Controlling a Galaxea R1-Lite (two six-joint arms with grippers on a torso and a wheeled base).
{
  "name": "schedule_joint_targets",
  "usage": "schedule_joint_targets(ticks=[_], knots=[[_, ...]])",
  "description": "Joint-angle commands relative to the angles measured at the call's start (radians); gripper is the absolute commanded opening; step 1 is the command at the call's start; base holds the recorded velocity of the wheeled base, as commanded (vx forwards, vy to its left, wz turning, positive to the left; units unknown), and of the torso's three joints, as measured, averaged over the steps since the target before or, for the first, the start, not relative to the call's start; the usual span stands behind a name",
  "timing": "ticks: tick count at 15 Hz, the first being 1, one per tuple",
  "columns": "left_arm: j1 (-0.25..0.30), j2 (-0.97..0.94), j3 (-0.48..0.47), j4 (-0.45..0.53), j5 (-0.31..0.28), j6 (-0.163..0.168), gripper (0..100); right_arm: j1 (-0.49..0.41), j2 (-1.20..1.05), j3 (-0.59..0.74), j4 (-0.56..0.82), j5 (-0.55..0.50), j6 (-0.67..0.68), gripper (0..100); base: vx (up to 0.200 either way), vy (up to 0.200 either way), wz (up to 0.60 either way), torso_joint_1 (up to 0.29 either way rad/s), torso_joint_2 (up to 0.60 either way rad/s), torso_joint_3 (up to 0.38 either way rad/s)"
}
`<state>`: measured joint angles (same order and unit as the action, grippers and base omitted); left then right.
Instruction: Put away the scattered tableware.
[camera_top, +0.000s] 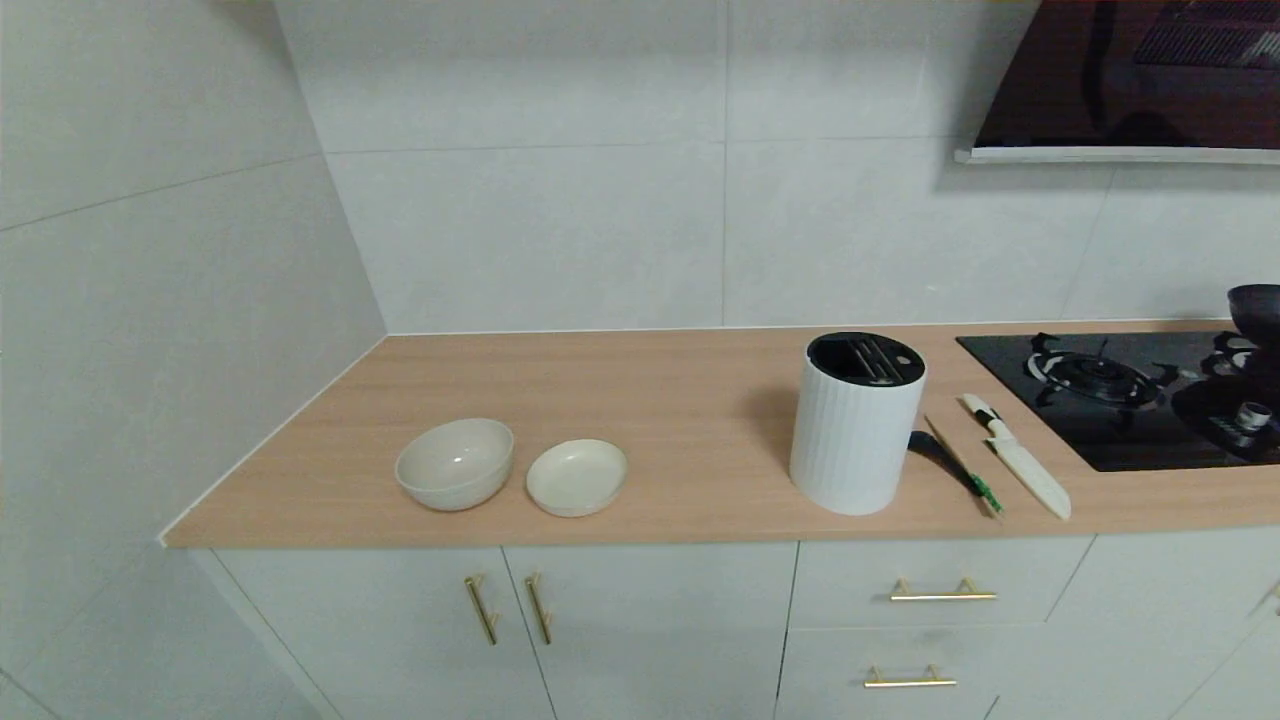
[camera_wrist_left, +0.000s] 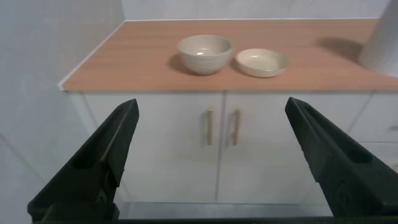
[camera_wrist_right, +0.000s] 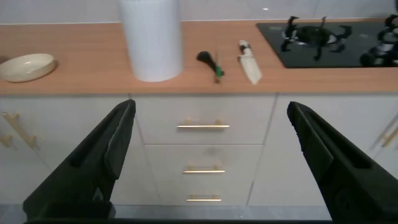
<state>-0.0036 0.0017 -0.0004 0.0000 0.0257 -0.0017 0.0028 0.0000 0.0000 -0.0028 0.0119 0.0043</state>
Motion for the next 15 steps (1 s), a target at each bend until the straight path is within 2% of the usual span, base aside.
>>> schedule_joint_targets(ticks=[1, 15], knots=[[-0.001, 0.0, 0.0, 0.0, 0.0, -0.001, 100, 0.0, 0.0, 0.0, 0.0, 0.0, 0.0, 100, 0.0, 0.2, 0.0, 0.002, 0.01, 0.007], [-0.001, 0.0, 0.0, 0.0, 0.0, 0.0, 100, 0.0, 0.0, 0.0, 0.0, 0.0, 0.0, 100, 0.0, 0.2, 0.0, 0.001, 0.0, 0.0]])
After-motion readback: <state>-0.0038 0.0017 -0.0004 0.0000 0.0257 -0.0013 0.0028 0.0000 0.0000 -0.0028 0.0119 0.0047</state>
